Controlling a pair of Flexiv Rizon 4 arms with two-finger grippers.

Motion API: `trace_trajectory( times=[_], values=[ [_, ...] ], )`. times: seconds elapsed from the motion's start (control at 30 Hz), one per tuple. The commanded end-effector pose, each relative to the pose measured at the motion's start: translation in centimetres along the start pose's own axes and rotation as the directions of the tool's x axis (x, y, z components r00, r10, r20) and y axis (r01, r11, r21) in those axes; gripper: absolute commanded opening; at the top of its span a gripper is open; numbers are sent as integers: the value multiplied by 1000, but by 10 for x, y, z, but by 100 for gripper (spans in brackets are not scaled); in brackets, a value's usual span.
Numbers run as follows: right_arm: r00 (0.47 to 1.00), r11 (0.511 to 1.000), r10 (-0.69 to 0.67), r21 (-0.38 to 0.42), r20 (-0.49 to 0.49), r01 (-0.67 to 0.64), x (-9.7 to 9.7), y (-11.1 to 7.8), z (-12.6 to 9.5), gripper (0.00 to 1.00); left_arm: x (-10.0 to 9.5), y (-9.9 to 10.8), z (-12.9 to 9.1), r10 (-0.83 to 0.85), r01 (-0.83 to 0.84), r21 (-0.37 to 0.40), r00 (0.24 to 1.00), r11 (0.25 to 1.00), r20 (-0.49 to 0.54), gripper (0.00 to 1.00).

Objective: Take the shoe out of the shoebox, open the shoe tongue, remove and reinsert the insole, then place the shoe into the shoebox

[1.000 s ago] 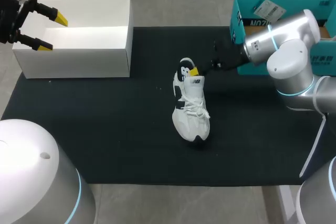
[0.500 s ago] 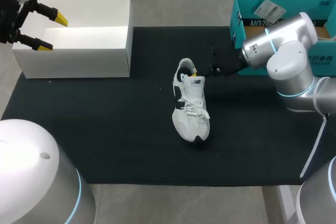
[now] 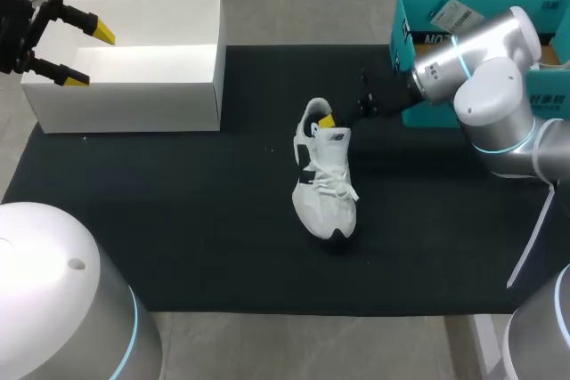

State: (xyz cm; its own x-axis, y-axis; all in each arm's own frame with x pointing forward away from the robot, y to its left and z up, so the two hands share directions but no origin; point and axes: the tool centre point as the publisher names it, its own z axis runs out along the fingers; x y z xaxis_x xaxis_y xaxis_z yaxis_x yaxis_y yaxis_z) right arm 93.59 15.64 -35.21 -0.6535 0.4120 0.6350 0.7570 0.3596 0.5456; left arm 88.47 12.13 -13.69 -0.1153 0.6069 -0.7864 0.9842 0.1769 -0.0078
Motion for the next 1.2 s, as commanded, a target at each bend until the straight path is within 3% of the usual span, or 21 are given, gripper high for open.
trace_trajectory(
  times=[0.03,0.6,0.63,0.67,0.7,1.2],
  values=[
    [1000,1000,0,12,-8,0,-3,4,5,0,-1,0,0,-1,1,1,1000,1000,-3,100],
    [999,999,39,18,-16,-39,3,-7,16,0,-1,0,0,-1,1,1,1000,1000,-3,100],
    [999,999,40,17,-13,-39,3,-7,15,30,-1,0,0,-1,1,1,1000,1000,-3,100],
    [999,999,37,17,-7,-37,4,-6,13,76,-1,0,0,-1,1,1,1000,1000,-3,100],
    [999,999,34,17,-2,-34,4,-4,12,100,-1,0,0,-1,1,1,1000,1000,-3,100],
    [999,996,13,82,51,-17,18,14,-6,100,-1,0,0,-1,1,1,1000,1000,-3,100]
  ],
)
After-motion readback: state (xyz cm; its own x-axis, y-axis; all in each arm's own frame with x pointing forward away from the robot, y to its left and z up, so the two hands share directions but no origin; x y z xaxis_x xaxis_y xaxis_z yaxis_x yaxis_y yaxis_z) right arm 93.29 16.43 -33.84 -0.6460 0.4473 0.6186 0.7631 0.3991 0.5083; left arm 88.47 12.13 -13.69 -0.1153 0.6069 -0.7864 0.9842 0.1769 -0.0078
